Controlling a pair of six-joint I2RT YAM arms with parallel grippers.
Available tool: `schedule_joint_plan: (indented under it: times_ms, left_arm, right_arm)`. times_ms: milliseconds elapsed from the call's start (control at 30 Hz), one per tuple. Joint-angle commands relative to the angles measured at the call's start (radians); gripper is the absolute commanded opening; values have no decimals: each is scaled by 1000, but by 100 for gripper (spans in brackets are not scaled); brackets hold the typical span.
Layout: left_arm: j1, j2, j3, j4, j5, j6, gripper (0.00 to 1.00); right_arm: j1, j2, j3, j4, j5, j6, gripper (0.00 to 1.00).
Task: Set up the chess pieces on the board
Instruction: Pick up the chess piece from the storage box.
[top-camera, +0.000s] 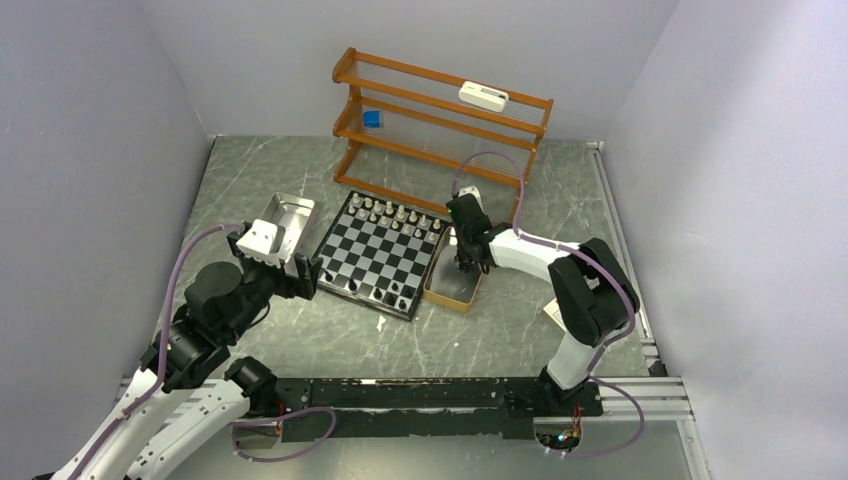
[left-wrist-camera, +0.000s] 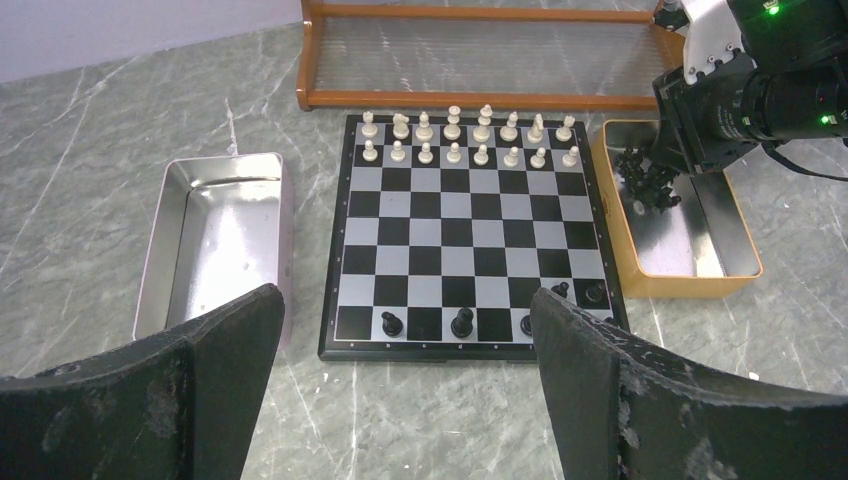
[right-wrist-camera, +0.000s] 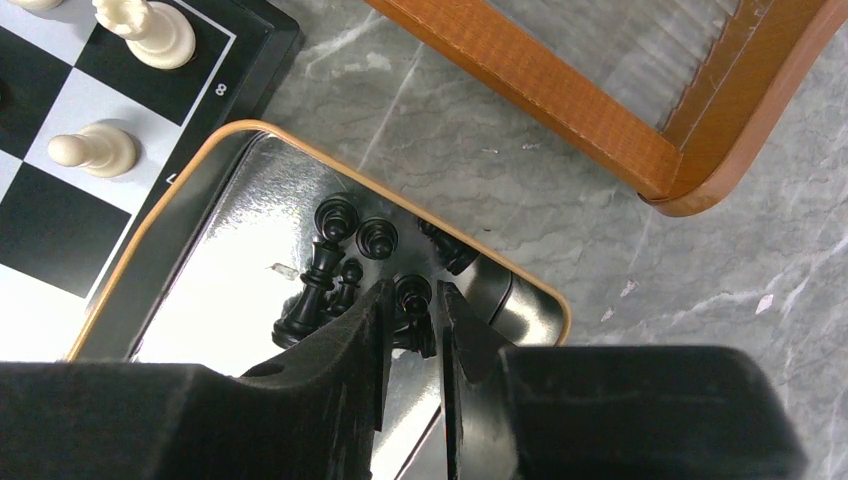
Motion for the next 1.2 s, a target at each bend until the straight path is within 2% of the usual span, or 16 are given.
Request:
schedule_joint_plan:
  times_ms: [0,567,933,1167]
  left_arm:
    - [-5,-2,-5,25,-2,15,98]
    - [-5,-5,-5,23,-5,15,97]
    - [-5,-8,-5,23,-7,17,97]
    - [-5,-8,-5,23,-6,17,98]
  right_arm:
    - [-13,13,-6,28,7,-4,26]
    - [-17,22,3,20,-8,0,23]
    - [-16,13,9,11,-12,-3,15]
    - [-17,-28,14,-19,-16,1,14]
